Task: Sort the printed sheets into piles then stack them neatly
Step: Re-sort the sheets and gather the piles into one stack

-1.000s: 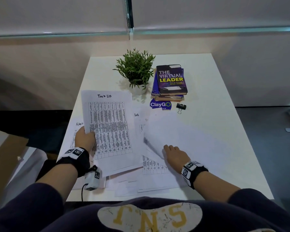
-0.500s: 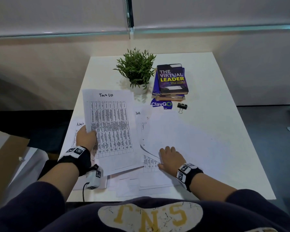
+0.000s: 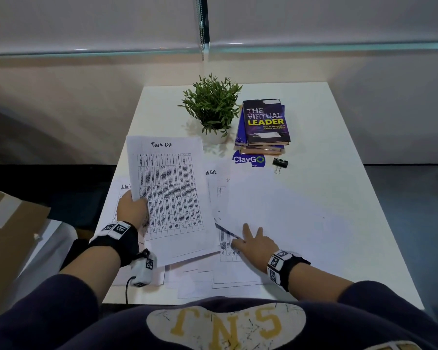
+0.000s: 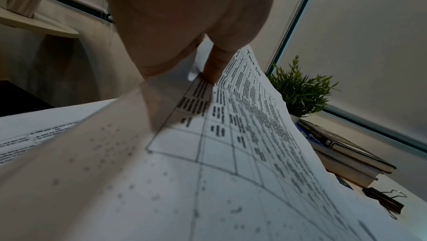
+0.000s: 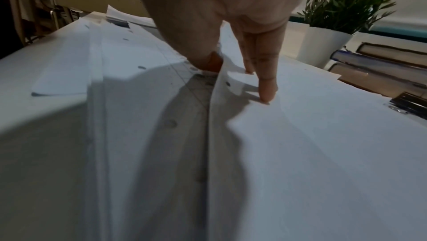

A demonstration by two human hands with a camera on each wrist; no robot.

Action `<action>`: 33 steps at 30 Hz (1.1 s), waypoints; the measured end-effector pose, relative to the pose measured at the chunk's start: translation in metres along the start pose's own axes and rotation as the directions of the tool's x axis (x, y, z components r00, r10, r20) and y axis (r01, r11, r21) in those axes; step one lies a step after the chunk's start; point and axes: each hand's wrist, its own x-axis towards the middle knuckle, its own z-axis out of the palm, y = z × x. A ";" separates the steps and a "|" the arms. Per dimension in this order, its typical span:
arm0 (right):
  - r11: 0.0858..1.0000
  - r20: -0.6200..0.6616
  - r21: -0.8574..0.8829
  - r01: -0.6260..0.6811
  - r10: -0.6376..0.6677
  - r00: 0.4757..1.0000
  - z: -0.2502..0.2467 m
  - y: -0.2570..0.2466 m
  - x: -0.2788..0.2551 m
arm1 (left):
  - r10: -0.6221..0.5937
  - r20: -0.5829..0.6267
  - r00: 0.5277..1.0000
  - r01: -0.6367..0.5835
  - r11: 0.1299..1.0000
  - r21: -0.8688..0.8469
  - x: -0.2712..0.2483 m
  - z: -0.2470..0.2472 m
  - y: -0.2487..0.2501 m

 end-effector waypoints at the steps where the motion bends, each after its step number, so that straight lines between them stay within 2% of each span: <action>1: 1.000 -0.002 -0.003 0.012 -0.012 1.000 0.000 0.000 -0.001 | 0.001 0.000 1.000 -0.001 1.000 0.001 0.001 0.000 0.000; 4: 0.996 -0.026 -0.082 0.026 -0.028 0.999 -0.001 0.005 0.001 | 0.008 0.003 1.000 -0.008 1.000 0.002 0.004 -0.001 0.000; 6: 0.990 -0.101 -0.135 0.028 -0.042 0.994 -0.001 0.007 0.002 | 0.003 0.005 1.000 -0.003 1.000 -0.019 0.004 -0.001 0.001; 8: 0.987 -0.067 -0.158 -0.010 -0.001 0.998 0.001 0.010 0.003 | 0.005 0.002 1.000 -0.005 0.999 -0.039 0.005 0.000 0.003; 10: 0.993 -0.039 -0.121 -0.007 0.003 0.999 0.010 0.017 0.011 | 0.009 0.003 1.000 -0.009 0.999 -0.044 0.005 0.003 0.004; 12: 0.997 -0.097 -0.076 -0.005 -0.003 0.995 0.011 0.022 0.015 | 0.006 0.012 1.000 -0.005 0.999 -0.042 0.006 0.005 0.003; 15: 0.999 -0.161 -0.046 0.027 -0.035 0.986 -0.014 0.016 0.002 | -0.002 0.019 1.000 0.003 1.000 -0.024 0.008 0.008 0.004; 20: 0.995 -0.231 0.101 0.004 0.019 0.973 -0.033 0.030 -0.002 | 0.015 0.027 1.000 -0.015 1.000 -0.013 0.009 0.011 0.008; 23: 0.947 -0.319 0.309 -0.091 0.193 0.928 -0.046 0.049 -0.006 | 0.016 0.022 1.000 -0.015 1.000 -0.014 0.009 0.012 0.008; 25: 0.880 -0.361 0.465 -0.097 0.289 0.887 -0.056 0.065 -0.012 | 0.011 0.031 0.999 -0.011 1.000 -0.009 0.008 0.014 0.007; 27: 0.844 -0.383 0.534 -0.053 0.297 0.875 -0.069 0.078 -0.021 | 0.000 0.046 0.999 0.000 1.000 -0.004 0.007 0.017 0.004; 30: 0.794 -0.463 0.600 0.093 0.251 0.850 -0.097 0.086 -0.039 | -0.002 0.070 0.998 0.001 1.000 0.012 0.005 0.023 0.002; 33: 0.657 -0.558 0.709 0.257 0.301 0.773 -0.139 0.080 -0.062 | -0.005 0.090 0.996 0.005 1.000 0.004 0.000 0.029 0.007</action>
